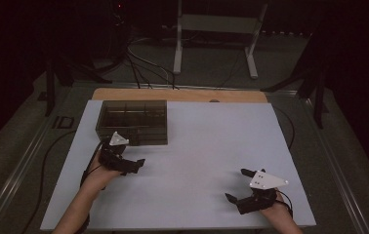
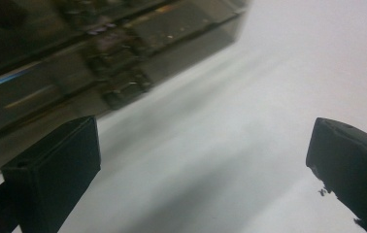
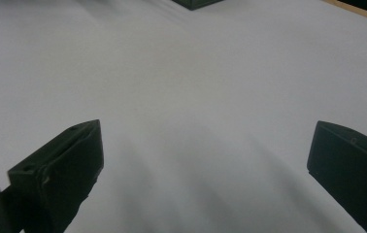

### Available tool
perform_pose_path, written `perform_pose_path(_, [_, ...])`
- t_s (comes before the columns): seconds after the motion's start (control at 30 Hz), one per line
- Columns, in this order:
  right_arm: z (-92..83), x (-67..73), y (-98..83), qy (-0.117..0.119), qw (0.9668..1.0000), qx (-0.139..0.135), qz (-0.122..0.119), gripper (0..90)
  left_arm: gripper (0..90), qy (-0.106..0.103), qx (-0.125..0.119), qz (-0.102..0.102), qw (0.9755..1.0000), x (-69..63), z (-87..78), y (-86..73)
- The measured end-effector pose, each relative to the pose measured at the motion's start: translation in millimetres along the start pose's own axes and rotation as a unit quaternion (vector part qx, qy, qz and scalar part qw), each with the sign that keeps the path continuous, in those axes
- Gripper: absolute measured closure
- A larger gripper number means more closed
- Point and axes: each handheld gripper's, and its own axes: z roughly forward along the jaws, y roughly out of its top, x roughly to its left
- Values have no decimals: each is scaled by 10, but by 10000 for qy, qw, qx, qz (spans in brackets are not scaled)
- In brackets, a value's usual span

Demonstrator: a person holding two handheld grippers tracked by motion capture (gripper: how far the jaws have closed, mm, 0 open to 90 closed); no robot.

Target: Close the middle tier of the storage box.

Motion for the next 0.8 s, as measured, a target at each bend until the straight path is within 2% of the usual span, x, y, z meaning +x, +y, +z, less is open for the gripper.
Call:
perform_pose_path(0.2, [-1,-1,-1,-2,10000,-4,5,1,0,-228,47,160,9996,-82,35,-18])
perform_pose_path(0.43, [1,0,0,2,10000,-1,5,1,0,-452,-15,357,9983,-196,52,-55])
perform_pose_path(0.8, [0,0,1,-2,10000,-2,15,1,0,-803,-104,667,9945,-312,44,-151])
